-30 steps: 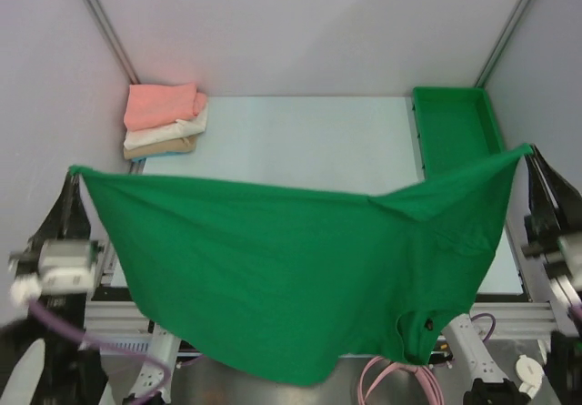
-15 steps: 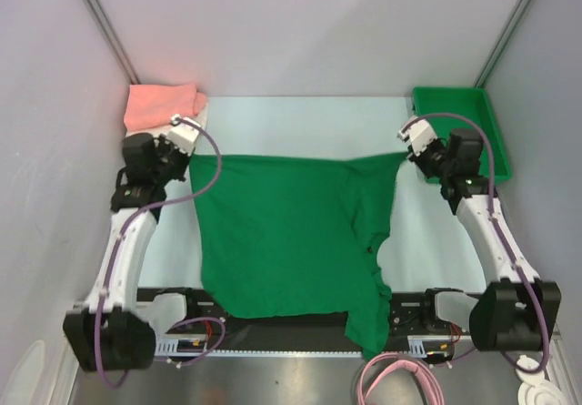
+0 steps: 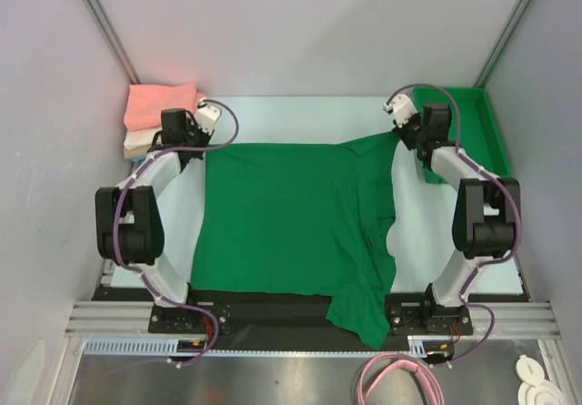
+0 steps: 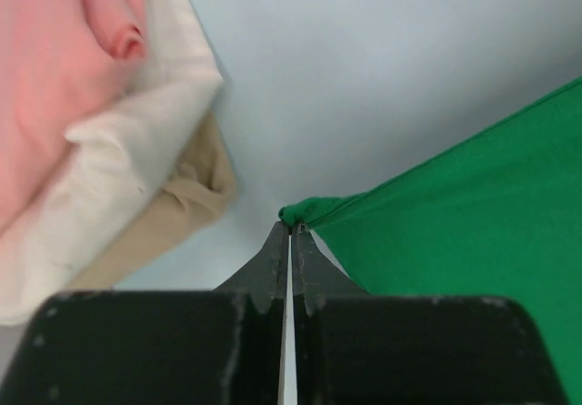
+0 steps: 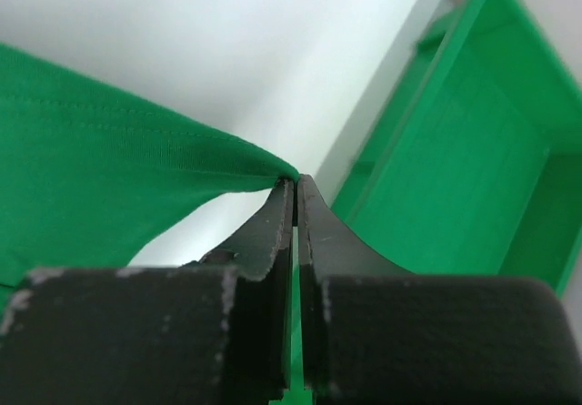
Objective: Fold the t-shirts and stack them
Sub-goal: Flatten the tshirt out, then fold the tshirt
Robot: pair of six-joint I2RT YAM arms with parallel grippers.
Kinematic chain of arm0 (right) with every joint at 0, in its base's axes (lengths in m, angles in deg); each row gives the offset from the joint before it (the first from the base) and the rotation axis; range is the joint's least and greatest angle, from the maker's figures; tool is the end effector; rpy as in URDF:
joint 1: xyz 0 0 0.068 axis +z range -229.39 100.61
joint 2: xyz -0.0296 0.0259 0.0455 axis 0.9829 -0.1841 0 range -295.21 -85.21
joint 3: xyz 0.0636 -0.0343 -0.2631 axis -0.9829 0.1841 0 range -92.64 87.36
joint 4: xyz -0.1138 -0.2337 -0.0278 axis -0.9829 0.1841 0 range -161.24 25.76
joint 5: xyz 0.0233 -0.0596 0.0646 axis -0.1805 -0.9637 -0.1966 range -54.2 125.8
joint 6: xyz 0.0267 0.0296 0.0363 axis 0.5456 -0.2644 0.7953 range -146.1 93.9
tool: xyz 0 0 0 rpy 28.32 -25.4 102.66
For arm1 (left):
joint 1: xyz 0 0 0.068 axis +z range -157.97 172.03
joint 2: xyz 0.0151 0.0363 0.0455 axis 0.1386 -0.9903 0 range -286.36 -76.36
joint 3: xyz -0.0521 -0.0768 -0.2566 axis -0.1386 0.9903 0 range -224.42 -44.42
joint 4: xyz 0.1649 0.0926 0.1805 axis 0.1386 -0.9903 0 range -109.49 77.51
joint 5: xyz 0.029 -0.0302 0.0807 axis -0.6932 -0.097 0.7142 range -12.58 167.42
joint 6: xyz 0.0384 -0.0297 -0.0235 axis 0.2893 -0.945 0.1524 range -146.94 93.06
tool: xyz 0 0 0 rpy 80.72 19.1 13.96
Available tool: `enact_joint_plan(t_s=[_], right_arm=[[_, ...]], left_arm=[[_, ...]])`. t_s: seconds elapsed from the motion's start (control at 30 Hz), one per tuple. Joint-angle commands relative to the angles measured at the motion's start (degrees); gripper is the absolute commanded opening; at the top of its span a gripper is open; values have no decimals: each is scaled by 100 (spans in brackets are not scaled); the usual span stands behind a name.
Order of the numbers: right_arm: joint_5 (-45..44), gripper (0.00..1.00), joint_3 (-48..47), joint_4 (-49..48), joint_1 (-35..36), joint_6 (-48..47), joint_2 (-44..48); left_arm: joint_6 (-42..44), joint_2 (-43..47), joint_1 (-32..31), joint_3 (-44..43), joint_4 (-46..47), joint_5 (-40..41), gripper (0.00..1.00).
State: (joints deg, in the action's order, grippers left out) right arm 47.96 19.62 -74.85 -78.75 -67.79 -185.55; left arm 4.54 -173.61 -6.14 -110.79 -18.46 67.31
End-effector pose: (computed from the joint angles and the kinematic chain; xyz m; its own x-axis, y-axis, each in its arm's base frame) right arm 0.4011 0.0120 0.2391 -0.2319 -0.6527 -0.7212 -0.4680 0.7249 -0.5055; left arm 0.3815 0.0059 0.2357 -0.4544 0.4998 -0.7374 0.4061 0.8530 0.3279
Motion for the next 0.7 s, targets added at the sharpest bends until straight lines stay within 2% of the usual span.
enact_joint_plan(t_s=[0.0,0.2,0.4,0.53,0.67], right_arm=[[-416,0,-1019,-561,67,284,-633],[-671,0,-2416,-561,181,180,-1943],[-926,0,-3253,-474,226,301,-2710],[-883,0,-2938,-561,217,346,-2553],[-803,0,-2394,-667,225,302,-2010]], left_arm=[[-19,-477,28,-649,492,544,0],[-55,-812,37,-825,1072,993,0],[15,-1454,28,-1457,1081,1459,0],[-54,-1507,-15,-1581,1151,1345,0],[-99,-1419,-121,-1528,1143,1143,1]])
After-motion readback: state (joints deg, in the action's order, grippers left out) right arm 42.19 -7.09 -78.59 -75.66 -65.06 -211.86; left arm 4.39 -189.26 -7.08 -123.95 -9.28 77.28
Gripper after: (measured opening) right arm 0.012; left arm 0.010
